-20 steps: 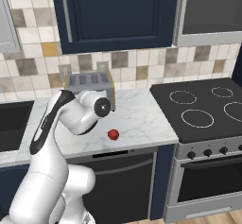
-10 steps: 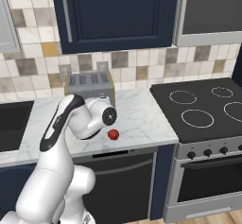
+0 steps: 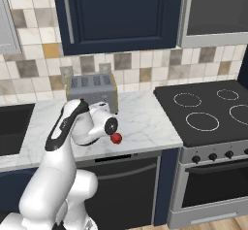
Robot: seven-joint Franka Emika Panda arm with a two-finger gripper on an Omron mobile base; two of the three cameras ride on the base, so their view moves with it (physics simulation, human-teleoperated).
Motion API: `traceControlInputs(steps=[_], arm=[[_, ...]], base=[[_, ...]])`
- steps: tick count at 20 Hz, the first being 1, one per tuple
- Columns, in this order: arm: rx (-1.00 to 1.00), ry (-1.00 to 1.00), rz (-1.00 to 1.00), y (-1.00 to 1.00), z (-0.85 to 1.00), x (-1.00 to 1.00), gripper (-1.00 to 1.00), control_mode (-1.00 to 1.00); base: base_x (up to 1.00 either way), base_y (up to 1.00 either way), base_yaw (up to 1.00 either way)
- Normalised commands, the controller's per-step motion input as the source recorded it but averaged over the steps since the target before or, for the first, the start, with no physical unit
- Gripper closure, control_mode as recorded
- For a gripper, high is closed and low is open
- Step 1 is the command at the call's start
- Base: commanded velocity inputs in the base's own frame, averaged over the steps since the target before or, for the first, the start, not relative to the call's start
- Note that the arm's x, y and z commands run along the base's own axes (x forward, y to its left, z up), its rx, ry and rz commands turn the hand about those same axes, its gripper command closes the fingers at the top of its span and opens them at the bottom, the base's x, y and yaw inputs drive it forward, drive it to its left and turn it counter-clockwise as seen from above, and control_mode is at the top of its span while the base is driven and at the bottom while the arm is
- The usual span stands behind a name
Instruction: Place the liquor and beer on the top shelf of the fridge to keep them out of children's reach, and place the bell pepper on lower shelves for easy access.
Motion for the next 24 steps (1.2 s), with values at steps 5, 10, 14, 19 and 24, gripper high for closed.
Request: traceControlInputs(steps=[5,10,14,19,24], arm=[[0.0,-0.02,0.08,0.23,0.0,0.23,-1.0,-1.0],[0.0,0.0,0.06,0.05,-0.02,0.29,-1.0,-1.0],[0.0,0.0,0.04,0.01,-0.08,0.32,-1.0,-1.0],[0.0,0.0,0.04,0.03,-0.15,0.37,-1.0,-1.0],[0.0,0.0,0.03,0.1,-0.22,0.3,-1.0,-1.0]], base=[[0.0,0.0,0.0],[0.0,0.0,0.0],[0.0,0.0,0.0],[0.0,0.0,0.0],[0.0,0.0,0.0]])
